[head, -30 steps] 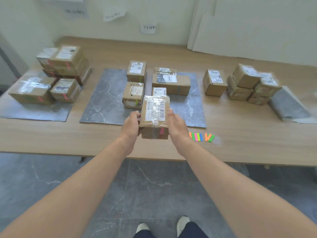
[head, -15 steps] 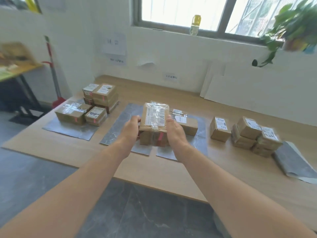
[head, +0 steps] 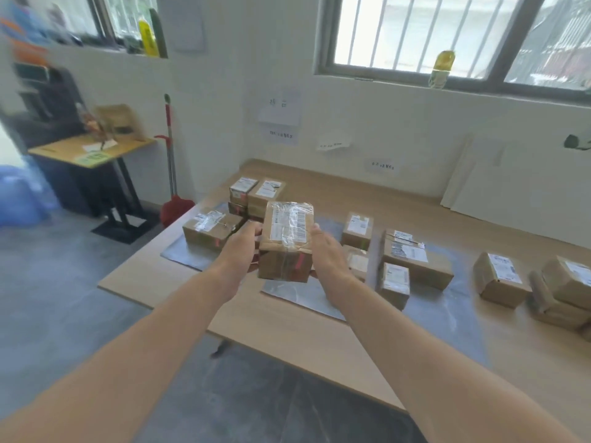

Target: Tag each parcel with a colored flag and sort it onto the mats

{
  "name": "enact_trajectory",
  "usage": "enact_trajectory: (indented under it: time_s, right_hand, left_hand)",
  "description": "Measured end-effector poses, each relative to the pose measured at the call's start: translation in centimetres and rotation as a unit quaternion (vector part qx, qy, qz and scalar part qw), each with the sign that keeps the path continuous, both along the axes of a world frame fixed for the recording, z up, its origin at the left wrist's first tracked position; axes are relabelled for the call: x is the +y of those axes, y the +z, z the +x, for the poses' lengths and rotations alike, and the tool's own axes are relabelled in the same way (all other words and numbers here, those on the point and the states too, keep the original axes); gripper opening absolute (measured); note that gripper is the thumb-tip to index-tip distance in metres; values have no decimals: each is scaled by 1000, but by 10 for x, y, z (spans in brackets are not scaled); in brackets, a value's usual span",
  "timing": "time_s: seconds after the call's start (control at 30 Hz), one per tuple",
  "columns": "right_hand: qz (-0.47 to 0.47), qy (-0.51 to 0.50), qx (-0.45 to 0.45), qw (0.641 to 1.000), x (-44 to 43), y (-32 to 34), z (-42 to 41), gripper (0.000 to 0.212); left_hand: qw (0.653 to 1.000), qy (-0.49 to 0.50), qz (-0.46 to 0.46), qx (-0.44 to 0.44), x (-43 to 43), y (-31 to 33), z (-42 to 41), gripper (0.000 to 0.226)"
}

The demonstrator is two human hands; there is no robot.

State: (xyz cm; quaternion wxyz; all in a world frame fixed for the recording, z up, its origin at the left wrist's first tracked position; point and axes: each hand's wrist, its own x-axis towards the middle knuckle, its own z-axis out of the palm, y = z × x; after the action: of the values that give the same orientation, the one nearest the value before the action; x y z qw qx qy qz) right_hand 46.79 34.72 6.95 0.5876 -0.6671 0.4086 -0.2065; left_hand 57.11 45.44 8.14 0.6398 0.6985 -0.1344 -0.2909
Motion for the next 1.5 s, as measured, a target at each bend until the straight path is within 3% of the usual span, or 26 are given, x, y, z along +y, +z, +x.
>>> enact_trajectory:
  time_s: [0.3, 0.43, 0.7, 0.9, 1.07, 1.5]
  right_hand:
    - [49, -17, 13, 999, 64, -42, 164, 41]
    - [51, -28, 20, 998, 71, -55, 216, 47]
    - [54, -30, 47, 997, 42, -93, 310, 31]
    - [84, -24, 43, 995, -1, -132, 388, 38]
    - [92, -35, 50, 994, -32, -151, 419, 39]
    - [130, -209, 98, 964, -86, -192, 415, 31]
  left_hand:
    - [998, -21, 46, 26, 63, -28, 167, 34]
    - [996, -52, 56, 41, 72, -37, 219, 34]
    - [995, -46, 73, 59, 48, -70, 314, 32]
    - [991, -47, 112, 52, 0, -99, 386, 34]
    - [988, -56, 125, 70, -37, -106, 424, 32]
    - [950, -187, 201, 151, -118, -159, 443, 26]
